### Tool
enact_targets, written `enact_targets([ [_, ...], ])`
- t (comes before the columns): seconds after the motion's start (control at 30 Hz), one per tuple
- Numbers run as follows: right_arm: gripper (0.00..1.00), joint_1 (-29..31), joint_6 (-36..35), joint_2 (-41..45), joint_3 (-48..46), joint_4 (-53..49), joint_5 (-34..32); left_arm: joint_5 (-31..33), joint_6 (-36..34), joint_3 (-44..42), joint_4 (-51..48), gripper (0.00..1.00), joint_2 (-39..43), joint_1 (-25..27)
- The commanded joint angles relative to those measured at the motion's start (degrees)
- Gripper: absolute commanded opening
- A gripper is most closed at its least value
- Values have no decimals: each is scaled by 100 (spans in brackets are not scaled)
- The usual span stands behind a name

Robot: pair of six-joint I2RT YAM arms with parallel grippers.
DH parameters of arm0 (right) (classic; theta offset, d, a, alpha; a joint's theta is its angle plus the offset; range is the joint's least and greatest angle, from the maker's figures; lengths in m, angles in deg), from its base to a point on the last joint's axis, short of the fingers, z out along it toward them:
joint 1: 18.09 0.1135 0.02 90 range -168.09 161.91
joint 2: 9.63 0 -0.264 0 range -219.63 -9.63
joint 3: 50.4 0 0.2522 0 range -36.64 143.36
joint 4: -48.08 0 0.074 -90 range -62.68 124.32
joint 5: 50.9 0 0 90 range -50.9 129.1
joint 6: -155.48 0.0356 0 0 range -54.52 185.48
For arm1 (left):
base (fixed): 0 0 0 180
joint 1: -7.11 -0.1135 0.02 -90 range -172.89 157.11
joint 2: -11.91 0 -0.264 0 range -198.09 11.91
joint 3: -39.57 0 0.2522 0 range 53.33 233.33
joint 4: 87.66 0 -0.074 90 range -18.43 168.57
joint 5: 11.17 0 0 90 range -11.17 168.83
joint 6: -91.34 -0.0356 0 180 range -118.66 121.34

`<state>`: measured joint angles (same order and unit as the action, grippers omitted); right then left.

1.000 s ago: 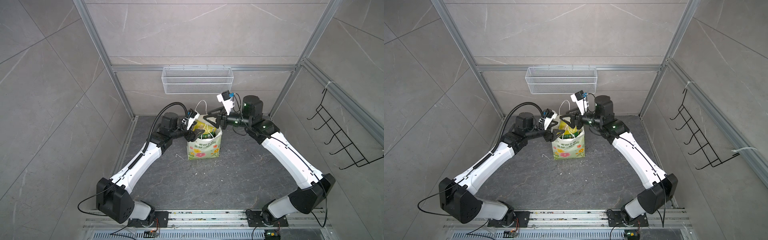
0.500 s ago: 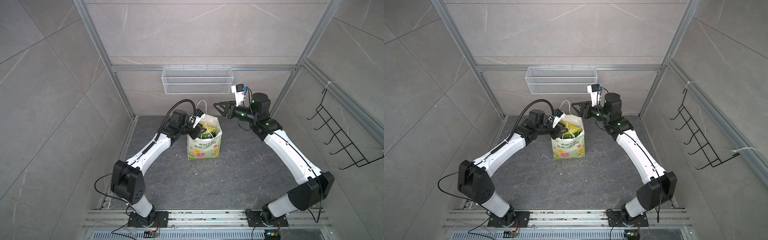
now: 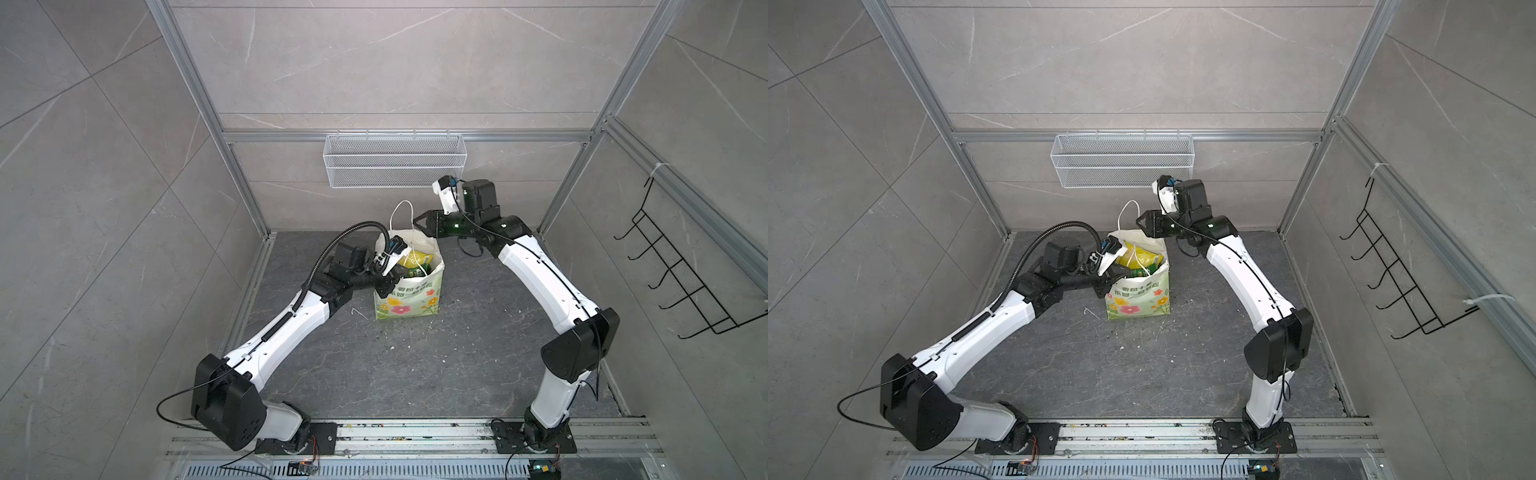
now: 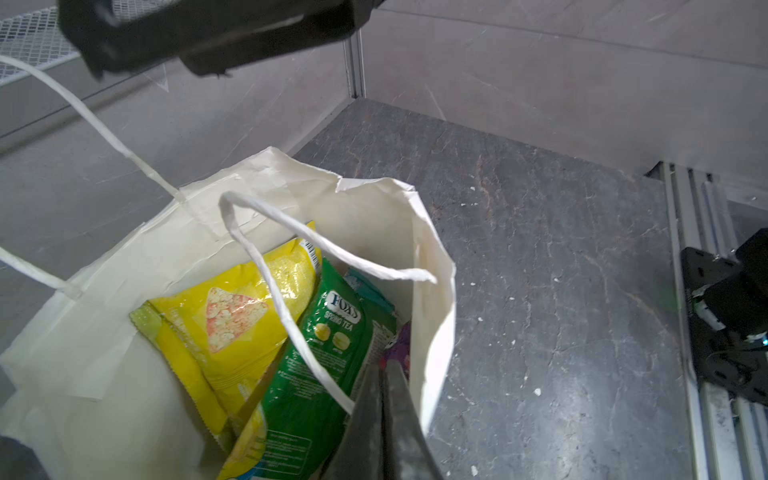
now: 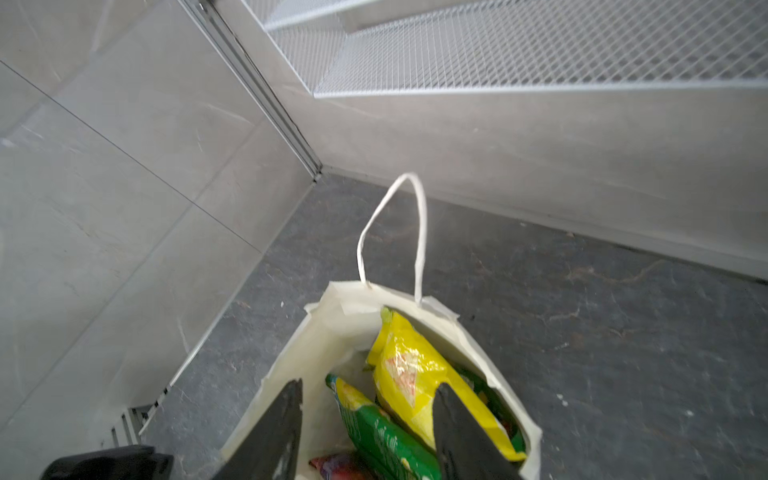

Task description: Take the snacks out of the paper bag

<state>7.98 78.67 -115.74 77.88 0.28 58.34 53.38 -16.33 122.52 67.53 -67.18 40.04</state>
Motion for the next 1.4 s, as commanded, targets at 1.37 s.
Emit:
enact_targets([
  [1.37, 70, 1167, 303, -3598, 5090, -3785, -2521, 1770, 134, -2216, 2059, 12, 1829, 3],
])
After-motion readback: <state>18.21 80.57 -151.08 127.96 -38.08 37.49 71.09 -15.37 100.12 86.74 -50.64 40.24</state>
